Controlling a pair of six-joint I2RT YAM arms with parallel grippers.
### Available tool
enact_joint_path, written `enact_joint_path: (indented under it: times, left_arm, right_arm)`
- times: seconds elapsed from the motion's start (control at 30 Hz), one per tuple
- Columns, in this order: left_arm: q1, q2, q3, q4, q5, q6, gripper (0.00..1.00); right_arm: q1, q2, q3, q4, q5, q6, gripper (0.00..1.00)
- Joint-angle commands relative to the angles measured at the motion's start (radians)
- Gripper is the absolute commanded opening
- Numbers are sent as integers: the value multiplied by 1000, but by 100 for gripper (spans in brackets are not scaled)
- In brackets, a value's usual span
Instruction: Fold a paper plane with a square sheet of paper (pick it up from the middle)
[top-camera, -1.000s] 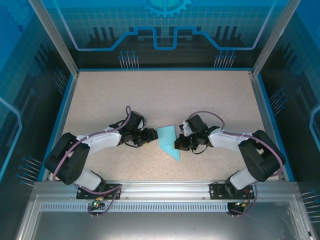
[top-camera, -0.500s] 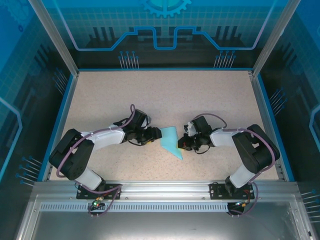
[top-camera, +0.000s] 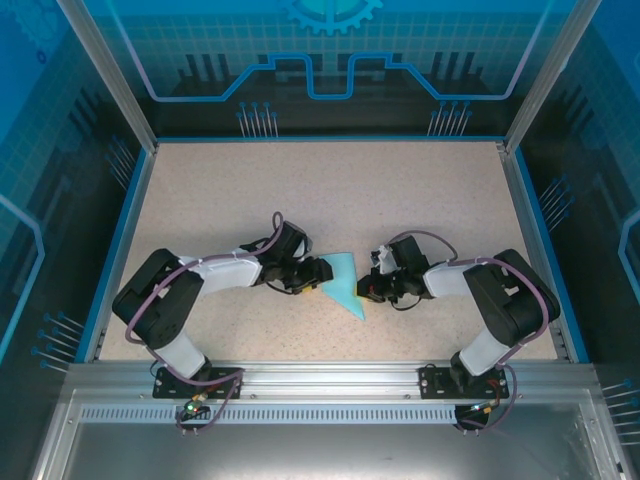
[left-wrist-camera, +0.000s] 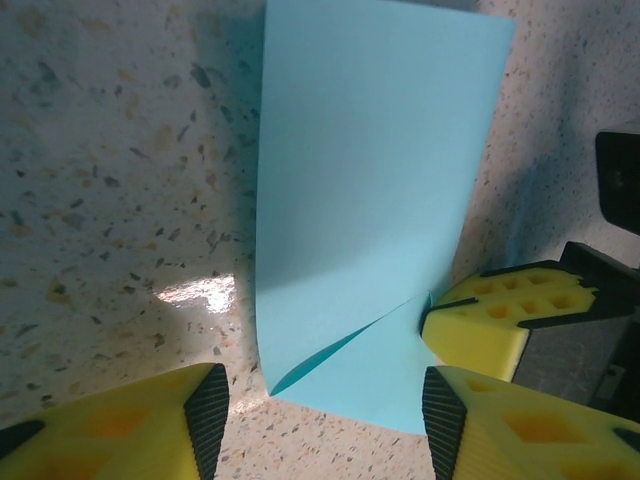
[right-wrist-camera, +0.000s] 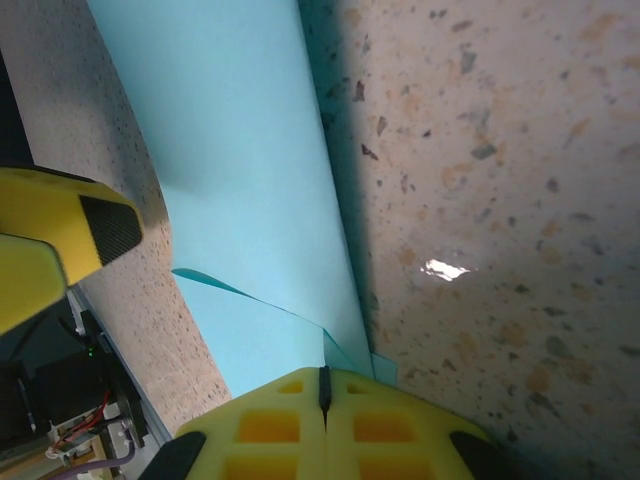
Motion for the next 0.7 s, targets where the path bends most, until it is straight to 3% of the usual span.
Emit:
enact_joint_path:
  times: [0.0,0.67]
  left_arm:
    - [-13,23,9,33,32,-71,57]
    - [-34,40,-32,145,51,-139,54]
  right_arm:
    - [-19,45,-36,3,37,25,0]
    - [-33,77,-64,61,34,53,0]
